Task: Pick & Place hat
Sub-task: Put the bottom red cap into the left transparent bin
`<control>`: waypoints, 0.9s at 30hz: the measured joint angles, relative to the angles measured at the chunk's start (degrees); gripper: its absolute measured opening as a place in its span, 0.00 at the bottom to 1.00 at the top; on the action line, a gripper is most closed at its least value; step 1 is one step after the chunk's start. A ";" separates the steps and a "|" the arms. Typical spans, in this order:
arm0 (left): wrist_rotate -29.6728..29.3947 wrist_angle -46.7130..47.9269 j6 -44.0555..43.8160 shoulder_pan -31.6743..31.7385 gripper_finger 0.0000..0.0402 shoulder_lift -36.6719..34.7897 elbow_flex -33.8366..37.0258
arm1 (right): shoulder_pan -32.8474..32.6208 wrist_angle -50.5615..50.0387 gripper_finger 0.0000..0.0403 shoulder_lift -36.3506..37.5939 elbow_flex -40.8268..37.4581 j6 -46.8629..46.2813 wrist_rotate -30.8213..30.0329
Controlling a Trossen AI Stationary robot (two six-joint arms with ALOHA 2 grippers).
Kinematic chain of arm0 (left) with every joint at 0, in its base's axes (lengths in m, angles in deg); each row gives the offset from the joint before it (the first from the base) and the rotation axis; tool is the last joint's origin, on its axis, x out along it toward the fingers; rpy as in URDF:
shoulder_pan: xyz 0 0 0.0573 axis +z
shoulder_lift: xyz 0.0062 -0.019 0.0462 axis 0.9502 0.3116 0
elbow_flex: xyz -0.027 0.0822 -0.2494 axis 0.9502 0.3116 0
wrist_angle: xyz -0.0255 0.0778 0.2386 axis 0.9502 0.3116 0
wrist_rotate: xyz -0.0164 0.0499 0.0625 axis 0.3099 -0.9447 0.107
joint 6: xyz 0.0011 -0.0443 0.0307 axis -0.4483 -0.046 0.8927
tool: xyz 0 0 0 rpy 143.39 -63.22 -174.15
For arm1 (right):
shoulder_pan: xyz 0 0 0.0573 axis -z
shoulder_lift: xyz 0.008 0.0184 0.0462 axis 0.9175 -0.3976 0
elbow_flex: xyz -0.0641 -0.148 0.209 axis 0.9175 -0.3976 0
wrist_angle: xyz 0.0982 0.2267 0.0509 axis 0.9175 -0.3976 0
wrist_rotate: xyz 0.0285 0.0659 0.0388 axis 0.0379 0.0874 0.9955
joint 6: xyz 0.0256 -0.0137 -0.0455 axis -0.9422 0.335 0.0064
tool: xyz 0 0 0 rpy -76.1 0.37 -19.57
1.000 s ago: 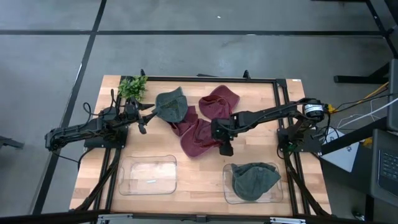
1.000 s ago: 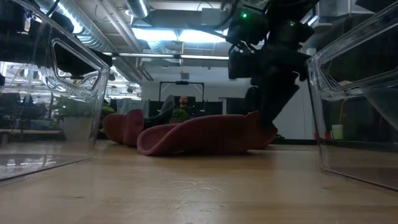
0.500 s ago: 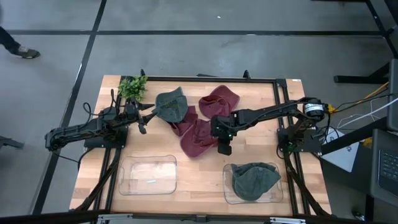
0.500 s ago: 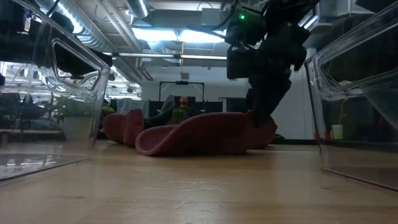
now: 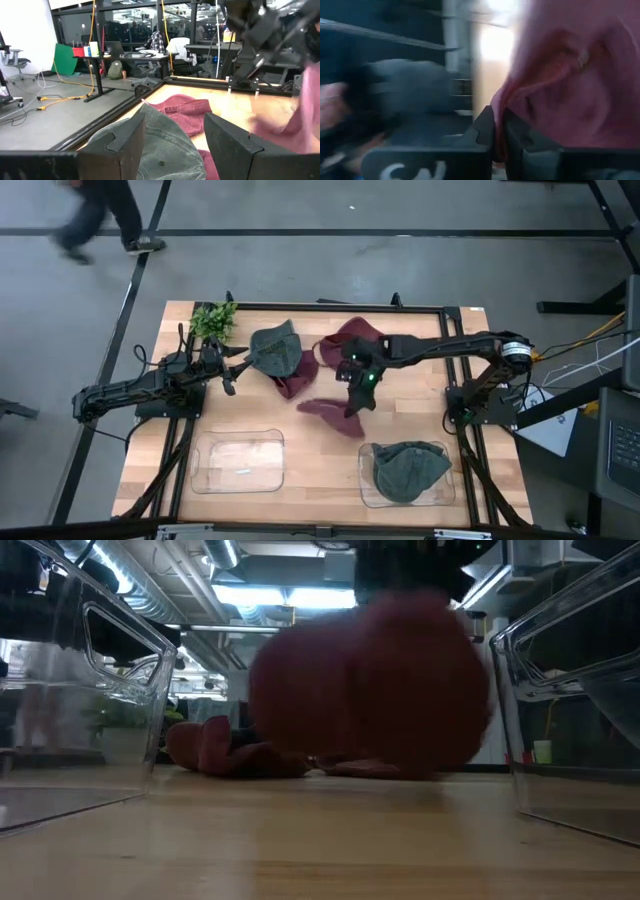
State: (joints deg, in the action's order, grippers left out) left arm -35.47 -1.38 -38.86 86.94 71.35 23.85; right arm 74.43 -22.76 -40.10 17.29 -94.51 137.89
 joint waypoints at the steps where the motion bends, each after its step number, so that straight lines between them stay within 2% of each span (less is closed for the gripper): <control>1: 0.00 0.00 0.00 0.00 0.49 0.00 -0.02 | 0.37 0.45 0.04 0.38 0.62 -0.74 3.83; 4: 0.00 0.00 0.00 0.01 0.49 0.00 -0.02 | 1.04 2.87 0.03 0.66 1.99 -2.92 15.65; 7: 0.02 0.00 0.00 0.01 0.49 0.00 -0.01 | 1.47 4.25 0.04 0.73 2.14 -3.48 20.20; 13: 0.00 0.00 0.00 0.00 0.49 0.00 0.00 | 2.05 5.19 0.03 0.31 2.15 -1.30 20.63; 19: 0.00 0.00 0.00 0.01 0.49 0.00 -0.01 | 1.97 4.85 0.03 -1.73 2.18 2.32 23.92; 27: 0.00 0.00 -0.02 -0.01 0.49 0.00 -0.02 | 2.80 4.60 0.03 -6.67 2.16 9.46 19.72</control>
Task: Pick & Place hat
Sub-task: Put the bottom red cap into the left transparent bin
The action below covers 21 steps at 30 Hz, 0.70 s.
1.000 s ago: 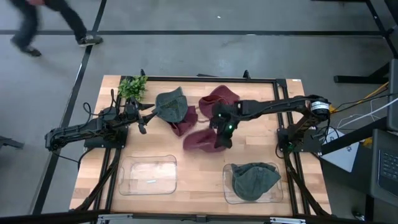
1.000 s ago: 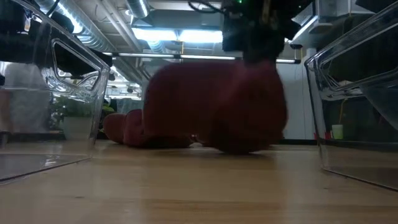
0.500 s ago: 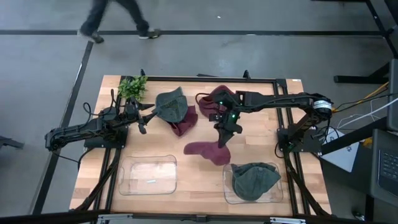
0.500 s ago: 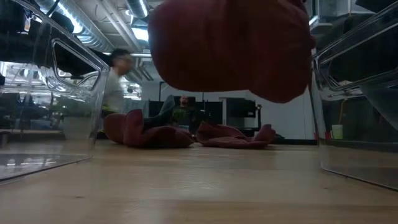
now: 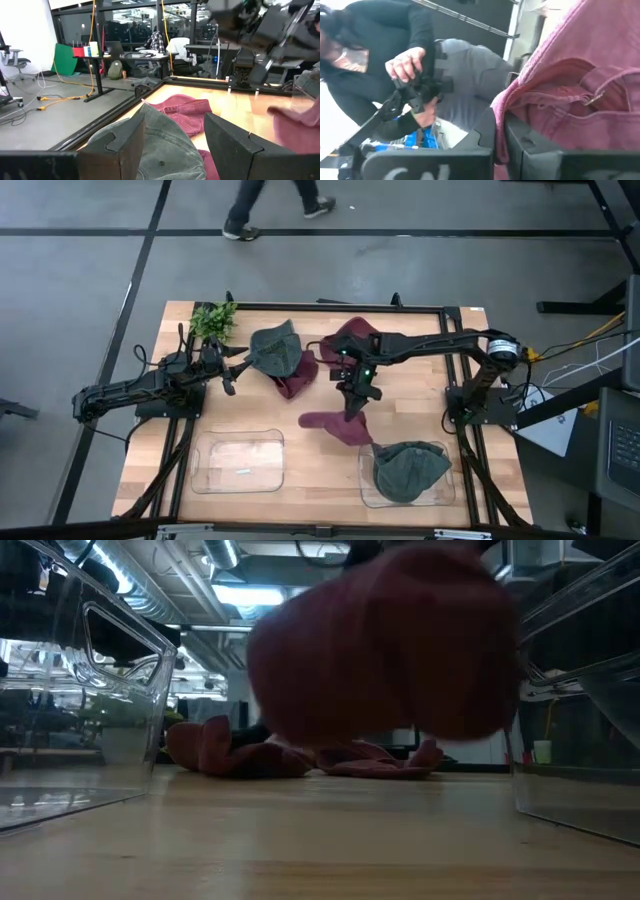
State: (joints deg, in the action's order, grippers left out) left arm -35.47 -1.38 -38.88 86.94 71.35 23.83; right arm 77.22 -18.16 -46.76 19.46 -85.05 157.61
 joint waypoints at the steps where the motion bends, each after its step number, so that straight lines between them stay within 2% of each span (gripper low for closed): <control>1: 0.00 0.00 0.02 0.02 0.49 0.00 0.02 | 0.40 -0.01 0.03 -0.70 0.00 0.58 -0.21; 11: 0.02 0.00 0.02 0.00 0.49 0.00 0.00 | 5.21 0.25 0.03 -2.42 0.00 2.76 -1.15; 16: 0.00 0.00 0.02 0.01 0.49 0.00 0.01 | 8.01 0.14 0.03 -2.44 0.00 2.72 5.41; 18: 0.02 0.00 0.00 0.02 0.49 0.00 0.00 | 9.15 -0.16 0.03 -2.44 0.00 2.37 4.38; 21: 0.00 0.00 0.01 0.01 0.49 0.00 0.01 | 10.91 -1.51 0.03 -2.44 0.00 3.47 -0.37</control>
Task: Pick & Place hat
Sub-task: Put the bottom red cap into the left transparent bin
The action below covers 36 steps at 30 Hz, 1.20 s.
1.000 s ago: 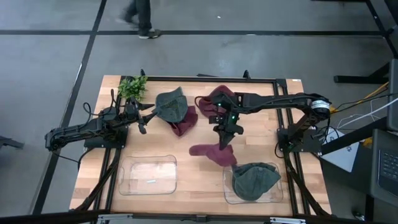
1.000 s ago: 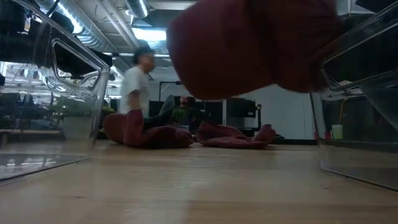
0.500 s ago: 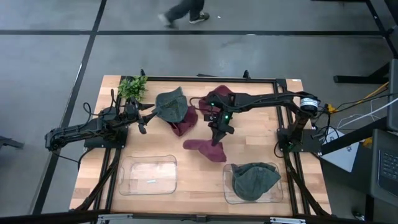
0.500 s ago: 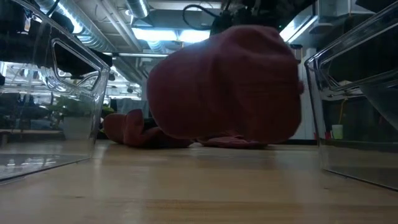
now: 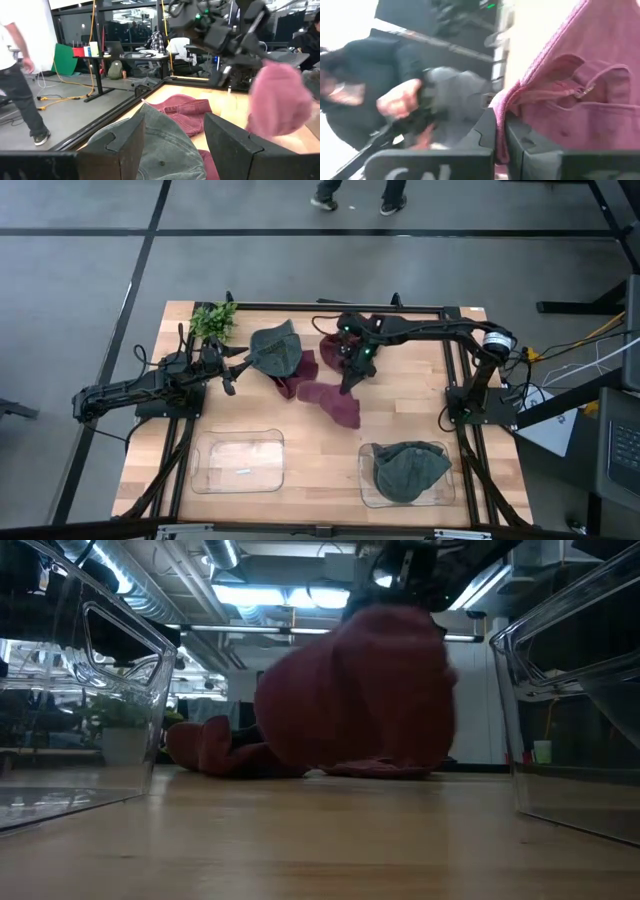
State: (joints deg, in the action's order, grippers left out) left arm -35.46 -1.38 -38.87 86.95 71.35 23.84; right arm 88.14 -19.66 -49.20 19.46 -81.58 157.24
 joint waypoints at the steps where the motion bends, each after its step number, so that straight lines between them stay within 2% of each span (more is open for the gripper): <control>1: 0.00 0.00 0.01 0.01 0.49 0.00 -0.01 | 0.51 -0.76 0.03 0.00 0.00 1.07 -2.07; 8: 0.00 0.00 0.01 0.01 0.49 0.00 0.01 | 2.98 -7.93 0.06 0.00 0.00 8.16 -12.83; 12: 0.01 0.00 0.00 0.01 0.49 0.00 0.01 | 3.14 -9.55 0.07 0.00 0.00 8.49 -17.78; 17: 0.00 0.00 0.00 0.01 0.49 0.00 0.00 | 2.91 -8.65 0.03 0.00 -0.02 8.58 -12.70; 25: 0.00 0.00 0.00 0.00 0.49 0.00 0.01 | -0.94 2.91 0.02 0.00 -0.04 -4.37 -0.21; 36: 0.00 0.00 0.01 -0.01 0.49 0.00 -0.01 | -7.12 22.82 0.03 0.00 -0.04 -15.96 3.47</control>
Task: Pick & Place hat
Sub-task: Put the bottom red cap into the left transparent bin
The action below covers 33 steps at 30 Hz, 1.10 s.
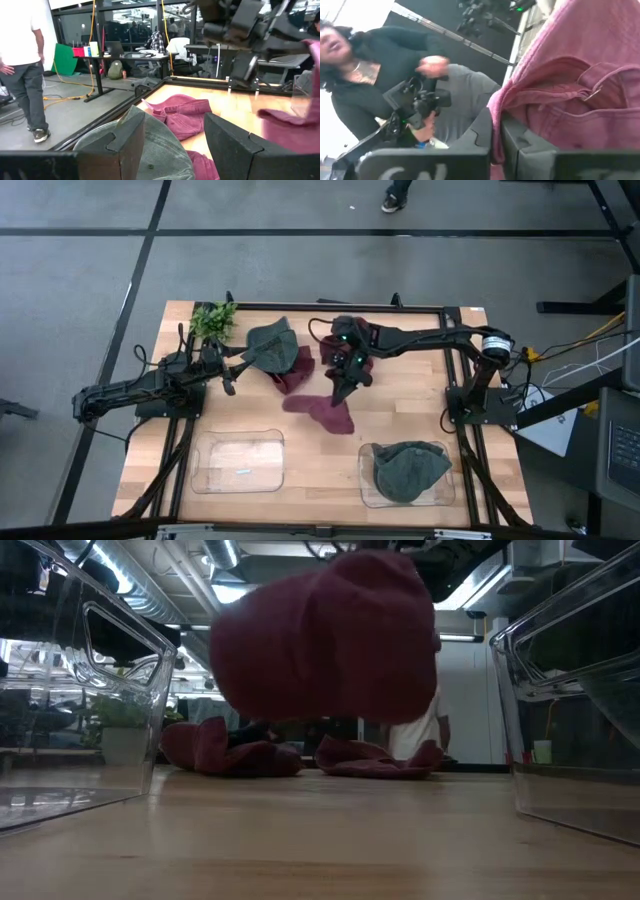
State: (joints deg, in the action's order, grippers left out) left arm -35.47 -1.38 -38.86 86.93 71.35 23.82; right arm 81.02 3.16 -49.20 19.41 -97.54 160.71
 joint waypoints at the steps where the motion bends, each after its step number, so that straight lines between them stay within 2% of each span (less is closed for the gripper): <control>1: 0.00 0.00 0.00 0.00 0.49 0.00 0.00 | -0.38 1.45 0.03 0.00 0.00 -1.09 0.27; 12: 0.00 0.00 0.00 0.00 0.49 0.00 0.01 | -2.78 10.59 0.02 0.00 0.00 -8.87 1.57; 17: 0.06 -0.66 -0.29 0.02 0.49 0.00 0.02 | -3.48 10.75 0.03 0.00 0.00 -10.03 -0.48; 19: 2.89 -1.75 -7.13 -0.09 0.49 0.00 0.01 | -3.77 10.89 0.03 0.00 0.00 -10.45 -0.98; 23: 15.10 -7.49 -32.07 -0.87 0.49 0.00 0.00 | -4.54 12.85 0.03 0.00 0.00 -12.24 -1.93; 27: 17.66 -14.19 -51.52 -1.60 0.49 0.00 0.00 | -4.97 18.58 0.03 0.01 0.00 -17.13 -1.90; 29: 16.63 -16.50 -55.55 -1.57 0.49 0.00 0.02 | -5.00 24.56 0.03 0.02 0.00 -21.46 -1.90; 33: 11.23 -20.52 -54.42 -1.57 0.49 0.00 0.02 | -4.54 36.24 0.03 0.04 0.00 -30.12 -3.01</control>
State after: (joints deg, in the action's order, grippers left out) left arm -24.23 -21.90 -93.28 85.36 71.35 23.84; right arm 76.47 39.40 -49.16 19.41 -127.66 157.70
